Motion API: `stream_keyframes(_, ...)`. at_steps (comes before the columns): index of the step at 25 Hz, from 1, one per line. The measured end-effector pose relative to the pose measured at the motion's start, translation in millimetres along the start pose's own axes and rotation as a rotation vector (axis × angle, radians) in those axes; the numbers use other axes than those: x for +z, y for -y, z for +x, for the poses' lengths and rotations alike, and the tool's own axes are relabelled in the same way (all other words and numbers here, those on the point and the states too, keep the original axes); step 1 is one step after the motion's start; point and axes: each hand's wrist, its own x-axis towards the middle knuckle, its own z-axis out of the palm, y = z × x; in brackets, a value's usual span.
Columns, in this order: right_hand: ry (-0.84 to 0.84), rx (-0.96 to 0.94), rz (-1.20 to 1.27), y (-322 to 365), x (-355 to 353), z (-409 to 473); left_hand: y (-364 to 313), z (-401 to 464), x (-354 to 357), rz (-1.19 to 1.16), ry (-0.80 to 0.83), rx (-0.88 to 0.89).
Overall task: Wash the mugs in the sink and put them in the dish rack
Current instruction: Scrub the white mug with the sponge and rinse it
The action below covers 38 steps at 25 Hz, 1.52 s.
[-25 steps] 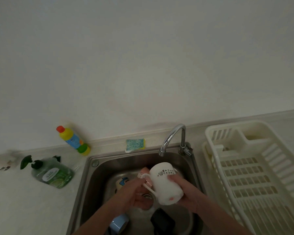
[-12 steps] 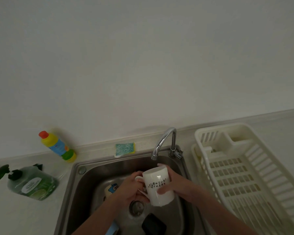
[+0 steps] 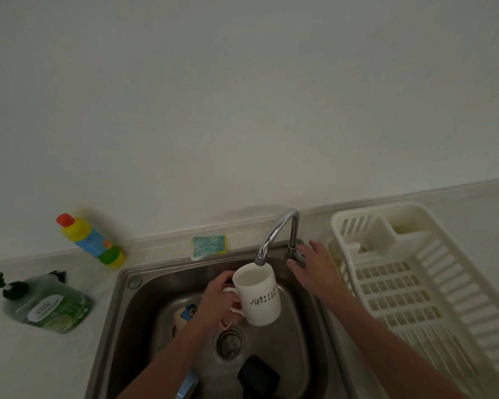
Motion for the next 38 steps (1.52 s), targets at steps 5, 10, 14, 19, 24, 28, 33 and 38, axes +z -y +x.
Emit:
stream_keyframes(5,0.08,-0.022,-0.119,-8.3,18.6,13.4,0.5,-2.0,2.8,0.163,0.036,0.012)
stream_keyframes(10,0.06,-0.007,-0.12,-10.8,20.1,18.5,7.9,-4.5,2.6,0.241,0.065,0.037)
stream_keyframes(14,0.046,-0.046,-0.159,-12.4,25.0,16.4,16.7,1.1,-1.7,0.356,0.021,0.069)
stream_keyframes(19,0.281,-0.178,-0.289,-15.1,38.6,0.6,15.3,-0.8,-3.1,0.376,-0.035,0.08)
stream_keyframes(24,0.2,-0.383,-0.085,1.9,28.2,-6.0,18.3,-1.1,-3.7,0.447,-0.028,0.091)
stream_keyframes(28,0.334,-0.548,-0.069,23.1,20.1,-18.8,25.2,0.1,-8.2,0.486,-0.009,0.105)
stream_keyframes(33,0.736,-0.702,-0.529,31.3,34.8,-13.1,23.5,3.8,-4.1,0.552,-0.002,0.112)
stream_keyframes(38,0.73,-0.824,-0.652,24.7,49.6,2.8,23.6,10.9,-3.4,0.603,-0.01,0.122)
